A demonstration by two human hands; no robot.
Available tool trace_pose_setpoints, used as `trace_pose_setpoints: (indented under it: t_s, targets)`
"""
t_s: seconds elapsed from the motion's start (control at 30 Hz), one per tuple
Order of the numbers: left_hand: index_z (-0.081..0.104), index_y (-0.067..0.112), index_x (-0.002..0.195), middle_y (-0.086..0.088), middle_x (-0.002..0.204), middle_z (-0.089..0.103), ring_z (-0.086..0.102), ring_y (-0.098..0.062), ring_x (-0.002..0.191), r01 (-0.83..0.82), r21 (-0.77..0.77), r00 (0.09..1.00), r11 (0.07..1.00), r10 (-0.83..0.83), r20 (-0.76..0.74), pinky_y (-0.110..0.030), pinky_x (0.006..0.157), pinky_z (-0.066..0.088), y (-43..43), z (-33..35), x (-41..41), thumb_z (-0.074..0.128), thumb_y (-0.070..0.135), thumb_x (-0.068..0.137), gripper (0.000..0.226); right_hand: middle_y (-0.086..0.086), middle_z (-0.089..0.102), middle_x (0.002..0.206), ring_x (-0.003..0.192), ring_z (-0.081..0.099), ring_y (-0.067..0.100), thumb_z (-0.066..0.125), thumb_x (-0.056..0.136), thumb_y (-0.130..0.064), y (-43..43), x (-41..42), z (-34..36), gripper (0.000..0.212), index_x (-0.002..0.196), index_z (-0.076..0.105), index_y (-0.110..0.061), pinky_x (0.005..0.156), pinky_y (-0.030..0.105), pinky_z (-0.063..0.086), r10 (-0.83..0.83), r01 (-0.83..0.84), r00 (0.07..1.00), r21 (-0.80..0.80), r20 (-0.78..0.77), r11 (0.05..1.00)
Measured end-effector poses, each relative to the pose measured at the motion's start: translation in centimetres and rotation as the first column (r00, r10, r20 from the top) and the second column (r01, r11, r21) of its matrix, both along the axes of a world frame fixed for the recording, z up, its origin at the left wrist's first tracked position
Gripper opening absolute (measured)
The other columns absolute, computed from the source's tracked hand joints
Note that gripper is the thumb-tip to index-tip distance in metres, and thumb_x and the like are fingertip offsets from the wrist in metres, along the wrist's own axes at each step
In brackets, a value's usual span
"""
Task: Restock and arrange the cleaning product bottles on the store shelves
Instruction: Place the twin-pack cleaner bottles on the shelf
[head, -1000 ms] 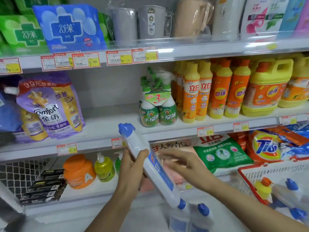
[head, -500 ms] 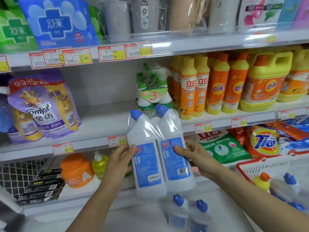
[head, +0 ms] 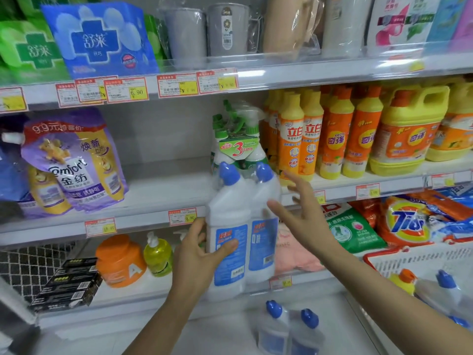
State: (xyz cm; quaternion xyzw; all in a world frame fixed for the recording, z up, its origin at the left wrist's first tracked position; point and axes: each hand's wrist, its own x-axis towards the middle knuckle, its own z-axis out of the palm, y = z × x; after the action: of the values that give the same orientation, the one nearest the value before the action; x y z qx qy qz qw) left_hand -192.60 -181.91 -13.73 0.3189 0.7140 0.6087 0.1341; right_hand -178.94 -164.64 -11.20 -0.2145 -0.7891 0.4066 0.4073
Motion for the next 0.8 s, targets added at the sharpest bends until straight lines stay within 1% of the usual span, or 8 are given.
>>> trace_pose_setpoints:
  t_s: [0.07, 0.2, 0.3, 0.37, 0.47, 0.6, 0.7, 0.8]
  targets:
    - [0.059, 0.042, 0.100, 0.031, 0.090, 0.070, 0.068, 0.005, 0.085, -0.048, -0.073, 0.980, 0.996, 0.033, -0.194, -0.031, 0.072, 0.059, -0.1, -0.3, 0.2, 0.088, 0.035, 0.069, 0.044, -0.014, 0.045, 0.145, 0.134, 0.040, -0.003, 0.067, 0.089, -0.041, -1.3, -0.9, 2.0, 0.063, 0.145, 0.042, -0.024, 0.111, 0.017, 0.033, 0.081, -0.066, 0.989, 0.121, -0.127, 0.991]
    - [0.057, 0.039, 0.102, 0.025, 0.080, 0.070, 0.067, 0.001, 0.076, -0.118, -0.178, 0.898, 0.977, 0.028, -0.439, -0.038, 0.068, 0.055, -0.1, -0.7, 1.1, 0.084, 0.051, 0.066, 0.046, -0.023, 0.057, 0.113, 0.115, 0.035, -0.027, 0.068, 0.078, -0.057, -3.6, -3.6, 2.4, 0.048, 0.113, 0.053, -0.027, 0.122, 0.045, 0.005, 0.074, -0.071, 0.997, 0.107, -0.027, 0.992]
    - [0.055, 0.037, 0.097, 0.020, 0.076, 0.069, 0.065, -0.002, 0.070, -0.050, -0.215, 0.864, 0.975, -0.065, -0.498, -0.031, 0.064, 0.053, -0.3, -0.7, 2.2, 0.083, 0.055, 0.063, 0.048, -0.024, 0.055, 0.090, 0.101, 0.032, -0.030, 0.078, 0.082, -0.039, -3.2, -4.3, 0.9, 0.035, 0.095, 0.050, -0.021, 0.117, 0.054, 0.014, -0.011, 0.010, 0.998, -0.018, -0.056, 1.000]
    - [0.055, 0.040, 0.090, 0.018, 0.072, 0.068, 0.062, -0.002, 0.063, 0.071, -0.252, 0.892, 0.965, -0.175, -0.418, -0.023, 0.059, 0.050, -0.4, -0.4, 2.2, 0.085, 0.053, 0.061, 0.043, -0.027, 0.055, 0.086, 0.111, 0.043, -0.005, 0.079, 0.080, -0.039, -2.8, -4.0, 0.8, 0.032, 0.090, 0.051, -0.028, 0.111, 0.062, 0.026, 0.034, -0.040, 0.995, -0.075, -0.089, 0.996]
    - [0.066, 0.030, 0.094, 0.007, 0.081, 0.071, 0.064, -0.012, 0.068, 0.361, -0.126, 0.930, 0.924, -0.367, -0.030, -0.025, 0.066, 0.052, -0.3, 0.0, 0.6, 0.081, 0.051, 0.063, 0.040, -0.021, 0.057, 0.084, 0.110, 0.048, 0.031, 0.075, 0.071, -0.048, -2.7, -3.2, 1.8, 0.028, 0.083, 0.053, -0.037, 0.106, 0.065, 0.034, 0.148, -0.161, 0.979, -0.085, -0.140, 0.983]
    - [0.067, 0.017, 0.115, 0.007, 0.114, 0.072, 0.064, -0.011, 0.113, 0.331, 0.027, 0.934, 0.943, -0.332, 0.131, -0.030, 0.100, 0.050, 0.8, -0.8, -1.8, 0.051, 0.046, 0.090, 0.042, -0.010, 0.056, 0.083, 0.099, 0.048, 0.023, 0.076, 0.073, -0.040, -2.8, -1.9, 3.5, 0.027, 0.084, 0.052, -0.034, 0.099, 0.056, 0.038, 0.300, -0.304, 0.941, -0.001, -0.154, 0.953]
    - [0.055, 0.039, 0.132, 0.021, 0.134, 0.059, 0.053, 0.004, 0.124, 0.406, -0.029, 0.899, 0.913, -0.394, 0.188, -0.030, 0.107, 0.041, 2.4, -1.0, -1.6, 0.048, 0.053, 0.093, 0.042, -0.002, 0.056, 0.084, 0.085, 0.052, 0.023, 0.078, 0.073, -0.032, -2.9, -1.3, 4.3, 0.027, 0.084, 0.053, -0.034, 0.081, 0.045, 0.043, 0.402, -0.406, 0.887, 0.034, -0.228, 0.913]
    - [0.053, 0.033, 0.139, 0.008, 0.143, 0.054, 0.049, -0.011, 0.133, 0.556, 0.026, 0.791, 0.831, -0.539, 0.289, -0.039, 0.111, 0.038, 3.6, -1.5, -0.8, 0.039, 0.043, 0.104, 0.039, -0.001, 0.057, 0.085, 0.078, 0.053, 0.018, 0.079, 0.072, -0.022, -3.2, -1.5, 4.1, 0.030, 0.084, 0.054, -0.034, 0.075, 0.037, 0.045, 0.496, -0.522, 0.822, -0.022, -0.280, 0.852]
